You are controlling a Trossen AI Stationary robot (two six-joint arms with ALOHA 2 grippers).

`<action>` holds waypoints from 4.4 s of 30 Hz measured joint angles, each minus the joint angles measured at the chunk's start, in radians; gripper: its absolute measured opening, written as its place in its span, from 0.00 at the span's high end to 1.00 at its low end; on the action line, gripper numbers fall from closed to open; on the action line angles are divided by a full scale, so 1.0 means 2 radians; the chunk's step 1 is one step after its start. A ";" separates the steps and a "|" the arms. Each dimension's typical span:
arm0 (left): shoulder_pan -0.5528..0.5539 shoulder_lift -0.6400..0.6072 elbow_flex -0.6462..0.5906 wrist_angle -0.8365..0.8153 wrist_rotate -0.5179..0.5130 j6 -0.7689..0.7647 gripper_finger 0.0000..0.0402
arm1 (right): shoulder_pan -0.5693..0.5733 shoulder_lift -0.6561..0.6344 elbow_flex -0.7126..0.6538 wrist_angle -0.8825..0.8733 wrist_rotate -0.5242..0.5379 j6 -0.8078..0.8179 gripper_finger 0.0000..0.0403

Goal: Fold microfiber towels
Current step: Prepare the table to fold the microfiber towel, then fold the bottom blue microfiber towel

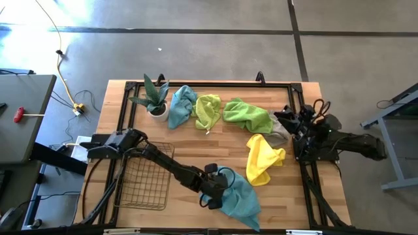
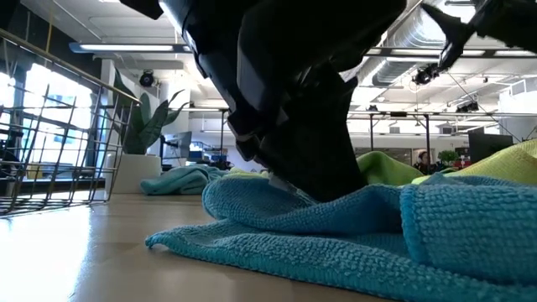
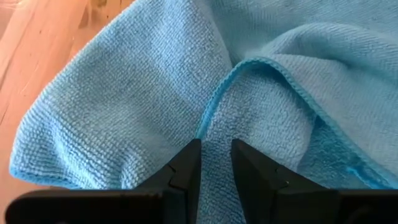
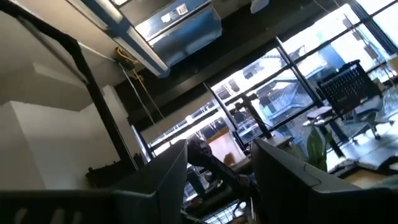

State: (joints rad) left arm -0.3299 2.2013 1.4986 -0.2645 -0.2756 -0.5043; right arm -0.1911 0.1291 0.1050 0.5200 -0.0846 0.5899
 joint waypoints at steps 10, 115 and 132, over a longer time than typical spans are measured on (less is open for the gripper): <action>-0.007 0.000 0.000 -0.009 0.002 0.000 0.80 | 0.041 0.093 0.106 -0.094 -0.048 -0.139 0.57; 0.024 -0.004 0.063 -0.360 -0.238 0.127 0.64 | 0.355 0.551 0.326 -0.549 0.284 0.098 0.42; 0.046 -0.170 -0.072 -0.228 -0.085 0.197 0.64 | 0.355 0.555 0.335 -0.470 0.247 0.080 0.42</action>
State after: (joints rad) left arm -0.2382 1.8623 1.3540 -0.7200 -0.4459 -0.1098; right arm 0.5186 1.2392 0.7746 -0.4210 0.4104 0.7504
